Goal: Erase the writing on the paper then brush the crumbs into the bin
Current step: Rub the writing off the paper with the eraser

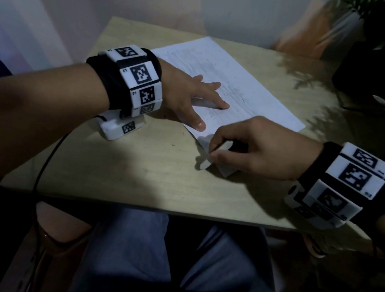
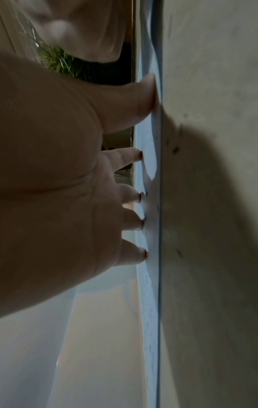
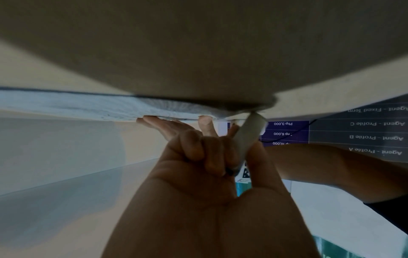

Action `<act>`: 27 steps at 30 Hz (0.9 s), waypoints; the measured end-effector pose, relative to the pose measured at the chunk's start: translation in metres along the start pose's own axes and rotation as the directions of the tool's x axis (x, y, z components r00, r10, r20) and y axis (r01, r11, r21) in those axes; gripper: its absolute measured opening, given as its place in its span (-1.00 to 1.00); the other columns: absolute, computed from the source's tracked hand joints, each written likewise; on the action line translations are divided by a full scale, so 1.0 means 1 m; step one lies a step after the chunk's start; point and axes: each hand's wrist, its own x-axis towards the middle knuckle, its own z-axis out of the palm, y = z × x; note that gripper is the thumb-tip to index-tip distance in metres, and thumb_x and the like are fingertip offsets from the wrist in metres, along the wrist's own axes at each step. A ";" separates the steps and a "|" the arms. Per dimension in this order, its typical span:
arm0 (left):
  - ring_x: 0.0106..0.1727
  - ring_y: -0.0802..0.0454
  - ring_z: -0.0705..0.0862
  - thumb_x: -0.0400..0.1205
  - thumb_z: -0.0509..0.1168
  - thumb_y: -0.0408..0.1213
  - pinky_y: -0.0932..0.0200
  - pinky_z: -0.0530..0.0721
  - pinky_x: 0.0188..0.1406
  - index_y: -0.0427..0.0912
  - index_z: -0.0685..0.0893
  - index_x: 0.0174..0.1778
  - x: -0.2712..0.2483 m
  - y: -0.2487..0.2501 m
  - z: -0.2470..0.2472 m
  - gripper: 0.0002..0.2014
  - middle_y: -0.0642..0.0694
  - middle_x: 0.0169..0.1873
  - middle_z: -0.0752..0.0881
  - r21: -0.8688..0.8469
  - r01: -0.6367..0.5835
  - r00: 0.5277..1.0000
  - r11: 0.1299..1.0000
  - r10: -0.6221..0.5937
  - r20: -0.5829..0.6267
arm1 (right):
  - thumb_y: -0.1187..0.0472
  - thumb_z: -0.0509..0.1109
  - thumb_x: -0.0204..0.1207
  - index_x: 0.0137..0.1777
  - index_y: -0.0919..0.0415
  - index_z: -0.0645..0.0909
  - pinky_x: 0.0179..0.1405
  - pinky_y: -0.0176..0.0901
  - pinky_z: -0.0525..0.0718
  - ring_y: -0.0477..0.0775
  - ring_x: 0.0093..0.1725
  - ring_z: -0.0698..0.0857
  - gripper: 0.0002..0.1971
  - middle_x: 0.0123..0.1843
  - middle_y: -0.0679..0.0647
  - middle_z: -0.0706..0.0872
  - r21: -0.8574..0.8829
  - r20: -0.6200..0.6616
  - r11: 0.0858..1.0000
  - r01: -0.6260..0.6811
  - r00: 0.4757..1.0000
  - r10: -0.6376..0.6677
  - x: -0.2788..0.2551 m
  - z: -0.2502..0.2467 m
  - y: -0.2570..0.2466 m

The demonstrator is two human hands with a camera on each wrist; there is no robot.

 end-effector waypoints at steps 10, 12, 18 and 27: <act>0.79 0.03 -0.31 0.43 0.45 0.37 -0.32 -0.16 0.76 0.58 0.08 0.68 0.002 0.004 0.002 -0.06 0.28 0.77 -0.25 0.025 0.004 1.000 1.000 -0.004 -0.001 | -0.31 0.20 0.46 0.04 -0.09 0.78 -0.07 0.00 0.66 -0.11 -0.17 0.71 -0.55 -0.14 -0.08 0.81 -0.098 -0.099 0.995 0.021 0.995 -0.031 0.005 -0.001 0.006; 0.79 0.03 -0.30 0.43 0.47 0.37 -0.34 -0.14 0.75 0.61 0.08 0.66 0.002 0.003 0.001 -0.07 0.30 0.77 -0.25 0.030 0.008 1.000 1.000 -0.007 -0.002 | -0.26 0.24 0.48 0.01 -0.09 0.78 -0.10 0.03 0.66 -0.11 -0.20 0.70 -0.62 -0.17 -0.05 0.81 -0.045 -0.098 0.999 -0.005 0.995 0.001 0.005 -0.002 0.005; 0.78 0.06 -0.32 0.40 0.46 0.37 -0.27 -0.14 0.76 0.61 0.09 0.66 -0.001 0.004 0.000 -0.05 0.29 0.77 -0.26 0.010 0.003 1.000 1.000 -0.003 0.005 | -0.21 0.29 0.63 0.17 -0.07 0.78 0.03 -0.03 0.68 -0.13 -0.05 0.73 -0.66 0.00 -0.17 0.81 -0.124 -0.102 0.991 0.054 0.993 -0.067 0.009 0.002 0.002; 0.78 0.08 -0.31 0.39 0.44 0.40 -0.28 -0.16 0.76 0.61 0.07 0.66 -0.003 0.005 -0.002 -0.05 0.30 0.76 -0.26 0.019 0.003 1.000 1.000 -0.004 0.020 | -0.23 0.19 0.51 0.15 -0.01 0.77 0.01 0.02 0.68 -0.06 -0.10 0.73 -0.54 -0.04 -0.10 0.83 -0.128 -0.189 0.991 -0.026 0.982 0.002 0.006 -0.003 0.007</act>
